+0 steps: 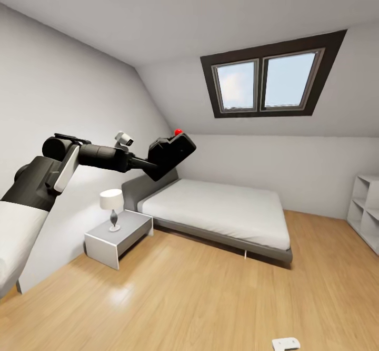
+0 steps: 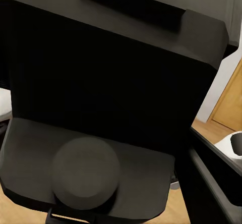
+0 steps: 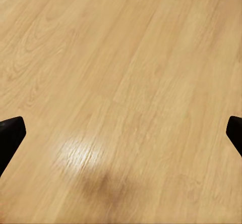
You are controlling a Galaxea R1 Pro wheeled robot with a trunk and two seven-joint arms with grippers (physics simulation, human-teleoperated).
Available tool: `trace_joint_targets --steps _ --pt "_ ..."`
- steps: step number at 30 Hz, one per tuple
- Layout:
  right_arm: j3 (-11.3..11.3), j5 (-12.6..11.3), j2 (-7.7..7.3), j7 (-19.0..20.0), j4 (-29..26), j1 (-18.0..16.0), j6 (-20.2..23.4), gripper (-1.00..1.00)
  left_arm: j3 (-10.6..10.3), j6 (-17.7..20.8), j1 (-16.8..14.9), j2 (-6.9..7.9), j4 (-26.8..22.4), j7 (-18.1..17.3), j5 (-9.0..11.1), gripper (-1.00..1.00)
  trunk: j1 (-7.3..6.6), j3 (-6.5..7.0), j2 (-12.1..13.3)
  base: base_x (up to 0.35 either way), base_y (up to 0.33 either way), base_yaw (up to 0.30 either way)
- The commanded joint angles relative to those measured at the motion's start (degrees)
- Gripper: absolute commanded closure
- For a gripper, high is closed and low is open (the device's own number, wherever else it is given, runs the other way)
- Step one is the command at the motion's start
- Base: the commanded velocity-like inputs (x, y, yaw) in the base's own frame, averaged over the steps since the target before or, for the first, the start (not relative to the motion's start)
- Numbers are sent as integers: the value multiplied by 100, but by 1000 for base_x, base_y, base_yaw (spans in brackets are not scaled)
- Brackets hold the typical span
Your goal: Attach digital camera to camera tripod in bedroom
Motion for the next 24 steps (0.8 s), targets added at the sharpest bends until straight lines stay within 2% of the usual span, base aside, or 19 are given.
trace_joint_targets --steps 1,24 --pt "45 -6 2 -17 25 -11 -37 -100 -12 51 -6 6 1 -13 21 100 -21 9 34 0 0 0" --pt "45 -6 2 -9 25 -11 -28 -100 -12 51 -4 6 1 -13 21 100 -527 422 957 0 0 0"
